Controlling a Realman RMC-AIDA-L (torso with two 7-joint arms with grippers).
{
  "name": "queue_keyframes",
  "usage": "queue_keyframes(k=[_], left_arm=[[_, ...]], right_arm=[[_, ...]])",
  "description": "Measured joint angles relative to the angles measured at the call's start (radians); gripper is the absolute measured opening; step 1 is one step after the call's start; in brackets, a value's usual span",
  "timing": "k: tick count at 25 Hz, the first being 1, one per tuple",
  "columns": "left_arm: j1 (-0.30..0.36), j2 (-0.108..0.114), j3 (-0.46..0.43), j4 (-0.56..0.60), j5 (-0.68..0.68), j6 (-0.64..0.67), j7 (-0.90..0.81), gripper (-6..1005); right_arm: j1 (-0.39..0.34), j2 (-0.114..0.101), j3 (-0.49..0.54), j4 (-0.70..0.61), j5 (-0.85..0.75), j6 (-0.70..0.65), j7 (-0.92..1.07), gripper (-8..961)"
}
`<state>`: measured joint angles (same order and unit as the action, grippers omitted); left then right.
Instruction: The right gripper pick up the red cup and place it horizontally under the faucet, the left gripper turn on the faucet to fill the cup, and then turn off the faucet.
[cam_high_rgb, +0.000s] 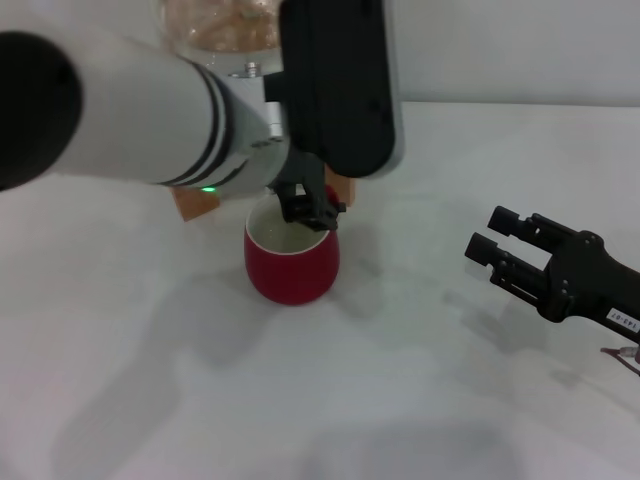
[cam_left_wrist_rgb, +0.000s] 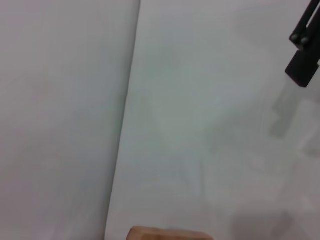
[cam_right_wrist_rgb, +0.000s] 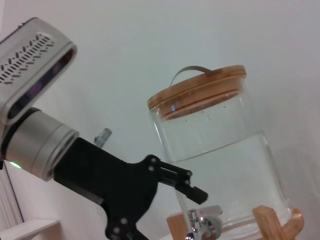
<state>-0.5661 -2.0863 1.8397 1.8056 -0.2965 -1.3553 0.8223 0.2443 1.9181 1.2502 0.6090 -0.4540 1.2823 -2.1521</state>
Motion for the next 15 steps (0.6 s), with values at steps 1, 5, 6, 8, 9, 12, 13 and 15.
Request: queue_keyframes(k=[1, 5, 6, 8, 9, 12, 13, 15], left_arm=[[0.018, 0.000, 0.000, 0.018, 0.002, 0.005, -0.009, 887], [0.111, 0.000, -0.012, 0.083, 0.008, 0.068, -0.073, 887], [0.133, 0.000, -0.015, 0.092, 0.008, 0.090, -0.091, 887], [0.190, 0.001, -0.019, 0.109, 0.000, 0.139, -0.124, 887], [0.220, 0.000, -0.017, 0.114, -0.006, 0.165, -0.141, 887], [0.316, 0.000, -0.001, 0.134, -0.055, 0.250, -0.166, 887], [0.349, 0.001, 0.005, 0.143, -0.086, 0.281, -0.165, 887], [0.413, 0.003, 0.012, 0.158, -0.154, 0.340, -0.155, 887]], right_arm=[[0.000, -0.001, 0.000, 0.000, 0.000, 0.000, 0.000, 558], [0.000, -0.003, 0.000, 0.000, 0.000, 0.000, 0.000, 558], [0.000, -0.003, 0.000, 0.000, 0.000, 0.000, 0.000, 558], [-0.001, -0.003, 0.000, 0.000, -0.002, 0.001, -0.002, 558], [-0.001, -0.004, 0.000, 0.000, -0.005, 0.002, -0.002, 558], [-0.001, -0.004, 0.002, 0.000, -0.012, 0.001, -0.003, 558], [0.000, -0.004, 0.003, 0.000, -0.012, 0.000, -0.003, 558], [0.000, -0.004, 0.008, 0.000, -0.013, 0.000, -0.003, 558]])
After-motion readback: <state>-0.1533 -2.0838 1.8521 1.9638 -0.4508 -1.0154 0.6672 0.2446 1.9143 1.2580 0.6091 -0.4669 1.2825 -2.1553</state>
